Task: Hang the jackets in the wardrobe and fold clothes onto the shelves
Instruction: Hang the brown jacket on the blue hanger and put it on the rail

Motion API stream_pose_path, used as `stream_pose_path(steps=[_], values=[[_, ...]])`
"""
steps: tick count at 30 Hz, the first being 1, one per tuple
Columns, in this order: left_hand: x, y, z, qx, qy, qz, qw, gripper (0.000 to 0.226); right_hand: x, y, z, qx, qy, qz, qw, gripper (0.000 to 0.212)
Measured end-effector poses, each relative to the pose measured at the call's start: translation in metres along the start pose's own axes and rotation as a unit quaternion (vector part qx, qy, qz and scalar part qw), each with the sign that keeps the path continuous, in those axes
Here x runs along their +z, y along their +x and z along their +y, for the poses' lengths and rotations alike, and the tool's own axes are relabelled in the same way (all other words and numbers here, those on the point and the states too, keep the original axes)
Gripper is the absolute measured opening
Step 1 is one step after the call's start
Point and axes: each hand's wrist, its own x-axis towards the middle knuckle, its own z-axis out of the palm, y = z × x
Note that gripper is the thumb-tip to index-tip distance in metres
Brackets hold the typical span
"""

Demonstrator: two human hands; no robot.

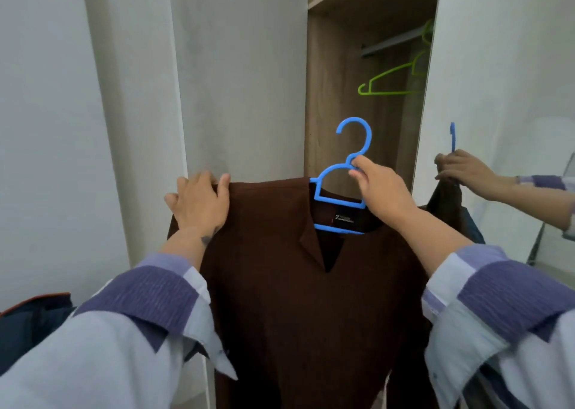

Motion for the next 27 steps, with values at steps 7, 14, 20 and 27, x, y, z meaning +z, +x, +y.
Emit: stream_pose_path(steps=[7,14,20,27], values=[[0.036,-0.013,0.037,0.226,-0.02,-0.099,0.969,0.034,0.025,0.006,-0.025,0.002,0.029,0.02,0.999,0.017],[0.062,0.002,0.057,0.201,-0.082,-0.072,0.973,0.029,0.008,-0.003,0.013,0.039,-0.039,0.002,0.998,0.029],[0.091,0.03,0.087,0.215,-0.089,-0.068,0.97,0.029,-0.003,-0.011,0.045,0.12,-0.107,-0.022,0.987,0.031],[0.127,0.066,0.11,0.197,-0.083,-0.084,0.973,0.03,-0.017,0.033,0.052,0.096,-0.166,-0.075,0.979,0.031]])
